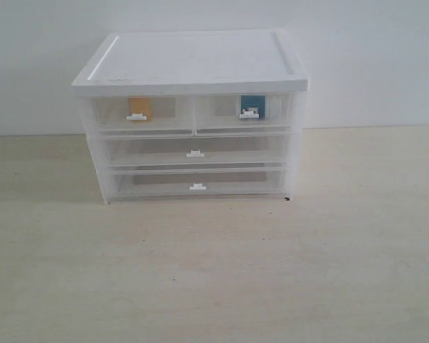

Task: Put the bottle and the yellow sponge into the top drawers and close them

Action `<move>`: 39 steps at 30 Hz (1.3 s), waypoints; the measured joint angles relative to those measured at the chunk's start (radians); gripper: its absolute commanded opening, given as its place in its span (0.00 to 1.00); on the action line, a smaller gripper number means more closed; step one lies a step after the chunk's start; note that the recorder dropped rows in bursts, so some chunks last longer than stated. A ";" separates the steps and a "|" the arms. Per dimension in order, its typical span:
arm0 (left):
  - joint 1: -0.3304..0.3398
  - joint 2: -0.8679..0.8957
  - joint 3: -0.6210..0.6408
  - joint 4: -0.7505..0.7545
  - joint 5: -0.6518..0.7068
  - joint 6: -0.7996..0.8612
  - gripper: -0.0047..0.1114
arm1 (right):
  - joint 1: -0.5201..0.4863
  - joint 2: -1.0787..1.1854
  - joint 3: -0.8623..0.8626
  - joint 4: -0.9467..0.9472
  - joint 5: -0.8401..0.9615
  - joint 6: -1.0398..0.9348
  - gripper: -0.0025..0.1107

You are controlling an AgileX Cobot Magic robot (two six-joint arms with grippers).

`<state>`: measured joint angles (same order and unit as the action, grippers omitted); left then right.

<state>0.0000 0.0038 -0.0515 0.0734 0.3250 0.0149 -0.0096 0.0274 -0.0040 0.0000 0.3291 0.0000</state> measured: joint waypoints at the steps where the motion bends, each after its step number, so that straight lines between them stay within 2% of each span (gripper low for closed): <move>1: 0.000 0.000 0.008 0.000 -0.007 0.000 0.08 | 0.000 0.000 0.000 0.000 0.000 0.000 0.02; 7: 0.000 0.000 0.048 -0.006 -0.032 0.000 0.08 | 0.000 0.000 0.000 0.000 0.000 0.000 0.02; 39: 0.000 0.000 0.048 -0.029 -0.045 0.000 0.08 | 0.000 0.000 0.000 0.000 0.000 0.000 0.02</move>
<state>0.0000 0.0038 -0.0038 0.0439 0.2802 0.0149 -0.0096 0.0274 -0.0040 0.0000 0.3291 0.0000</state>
